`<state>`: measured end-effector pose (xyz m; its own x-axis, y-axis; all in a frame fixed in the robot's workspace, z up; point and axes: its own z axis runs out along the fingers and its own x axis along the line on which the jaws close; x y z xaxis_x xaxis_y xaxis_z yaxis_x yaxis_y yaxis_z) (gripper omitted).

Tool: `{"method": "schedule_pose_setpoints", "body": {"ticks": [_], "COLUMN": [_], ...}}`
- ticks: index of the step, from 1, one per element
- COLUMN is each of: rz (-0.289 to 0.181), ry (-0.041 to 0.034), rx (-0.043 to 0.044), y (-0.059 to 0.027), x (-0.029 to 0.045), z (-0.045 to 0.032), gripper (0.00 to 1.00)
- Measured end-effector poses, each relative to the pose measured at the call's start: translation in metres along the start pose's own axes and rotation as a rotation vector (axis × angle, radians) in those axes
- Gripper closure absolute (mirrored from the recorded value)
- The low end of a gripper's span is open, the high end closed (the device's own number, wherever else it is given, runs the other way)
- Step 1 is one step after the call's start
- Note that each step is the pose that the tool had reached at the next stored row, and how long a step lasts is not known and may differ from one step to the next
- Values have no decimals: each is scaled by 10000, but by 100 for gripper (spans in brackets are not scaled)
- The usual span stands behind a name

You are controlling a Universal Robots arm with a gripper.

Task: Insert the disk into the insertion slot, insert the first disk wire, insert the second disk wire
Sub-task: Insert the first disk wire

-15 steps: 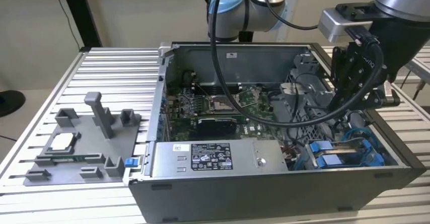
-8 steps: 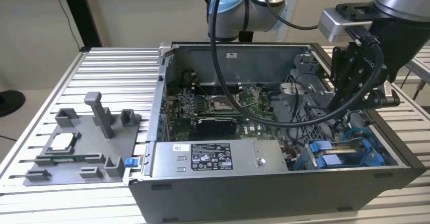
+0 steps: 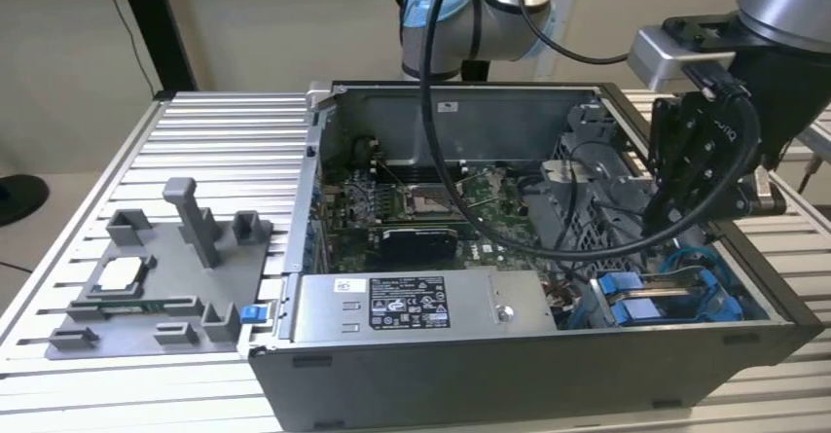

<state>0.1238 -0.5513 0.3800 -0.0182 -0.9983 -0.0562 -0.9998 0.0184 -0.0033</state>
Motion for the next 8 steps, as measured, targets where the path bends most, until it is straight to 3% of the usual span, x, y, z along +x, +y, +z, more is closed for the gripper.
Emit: {"method": "schedule_pose_setpoints", "body": {"ticks": [8], "rz": [3], "ry": [1], "rx": [-45], "y": [-139], "x": [84], "z": [46], "gripper": [100]}}
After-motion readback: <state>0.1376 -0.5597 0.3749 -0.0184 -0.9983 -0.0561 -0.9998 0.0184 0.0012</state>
